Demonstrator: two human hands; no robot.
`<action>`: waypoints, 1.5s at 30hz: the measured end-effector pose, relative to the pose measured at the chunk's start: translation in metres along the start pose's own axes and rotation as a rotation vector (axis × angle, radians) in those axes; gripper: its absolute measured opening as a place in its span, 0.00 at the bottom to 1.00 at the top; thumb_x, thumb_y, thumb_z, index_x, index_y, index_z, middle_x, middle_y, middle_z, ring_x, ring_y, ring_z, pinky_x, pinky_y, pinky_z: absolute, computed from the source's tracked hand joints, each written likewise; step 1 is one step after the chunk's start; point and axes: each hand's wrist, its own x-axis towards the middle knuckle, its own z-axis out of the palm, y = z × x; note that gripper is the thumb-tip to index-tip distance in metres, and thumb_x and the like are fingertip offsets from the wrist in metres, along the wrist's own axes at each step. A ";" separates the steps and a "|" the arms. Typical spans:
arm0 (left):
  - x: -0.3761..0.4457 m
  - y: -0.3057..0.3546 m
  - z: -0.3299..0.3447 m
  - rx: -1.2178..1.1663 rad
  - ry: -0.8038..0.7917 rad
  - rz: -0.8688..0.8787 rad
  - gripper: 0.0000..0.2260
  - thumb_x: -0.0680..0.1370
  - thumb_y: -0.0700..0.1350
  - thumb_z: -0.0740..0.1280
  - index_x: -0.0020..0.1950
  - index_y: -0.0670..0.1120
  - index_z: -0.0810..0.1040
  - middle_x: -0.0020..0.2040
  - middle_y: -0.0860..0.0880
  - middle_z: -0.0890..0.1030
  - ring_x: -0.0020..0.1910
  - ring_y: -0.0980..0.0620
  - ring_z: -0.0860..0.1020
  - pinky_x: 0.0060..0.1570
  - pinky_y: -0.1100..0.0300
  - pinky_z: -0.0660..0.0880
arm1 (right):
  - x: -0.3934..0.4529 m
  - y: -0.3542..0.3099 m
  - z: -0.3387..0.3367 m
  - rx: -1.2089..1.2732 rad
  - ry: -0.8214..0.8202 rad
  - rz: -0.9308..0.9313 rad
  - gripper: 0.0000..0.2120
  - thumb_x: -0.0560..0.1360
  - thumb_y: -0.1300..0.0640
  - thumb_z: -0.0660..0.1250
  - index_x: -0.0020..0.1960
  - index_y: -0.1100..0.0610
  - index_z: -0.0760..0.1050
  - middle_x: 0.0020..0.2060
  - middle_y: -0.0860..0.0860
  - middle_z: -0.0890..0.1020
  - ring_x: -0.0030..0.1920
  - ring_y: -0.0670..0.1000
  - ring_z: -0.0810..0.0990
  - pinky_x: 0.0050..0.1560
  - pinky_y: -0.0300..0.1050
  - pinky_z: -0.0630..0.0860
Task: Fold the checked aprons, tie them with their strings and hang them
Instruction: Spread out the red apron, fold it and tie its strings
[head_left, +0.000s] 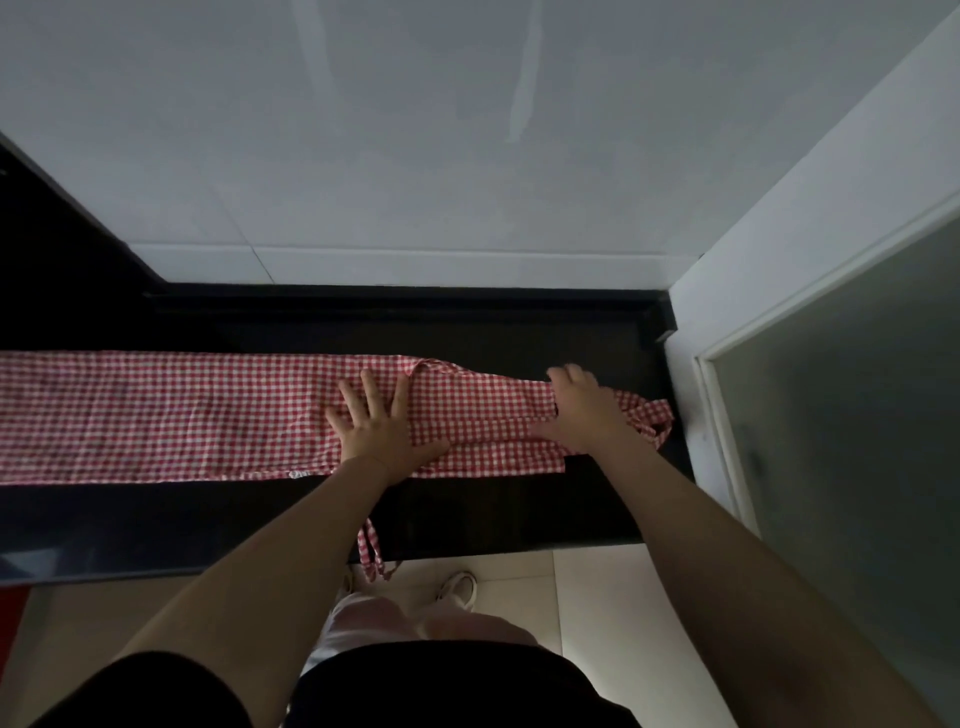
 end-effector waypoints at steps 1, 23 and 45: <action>0.000 -0.001 0.000 -0.006 -0.003 0.006 0.53 0.66 0.81 0.52 0.77 0.54 0.30 0.77 0.37 0.31 0.75 0.29 0.36 0.71 0.29 0.44 | 0.003 -0.003 0.002 -0.017 -0.090 -0.025 0.51 0.68 0.39 0.75 0.79 0.56 0.52 0.78 0.57 0.56 0.77 0.59 0.55 0.73 0.62 0.58; -0.005 0.132 0.004 0.033 0.196 0.468 0.32 0.81 0.62 0.51 0.80 0.53 0.40 0.80 0.46 0.38 0.78 0.42 0.36 0.75 0.38 0.41 | -0.026 0.090 0.029 0.138 0.021 0.187 0.63 0.59 0.27 0.74 0.80 0.48 0.41 0.79 0.59 0.48 0.78 0.62 0.49 0.72 0.70 0.53; 0.011 0.143 0.019 0.160 0.124 0.534 0.36 0.79 0.68 0.46 0.80 0.52 0.37 0.80 0.47 0.37 0.78 0.44 0.36 0.76 0.40 0.39 | -0.042 0.080 -0.005 0.593 0.207 0.254 0.10 0.76 0.51 0.65 0.52 0.55 0.69 0.42 0.52 0.78 0.41 0.52 0.79 0.38 0.47 0.74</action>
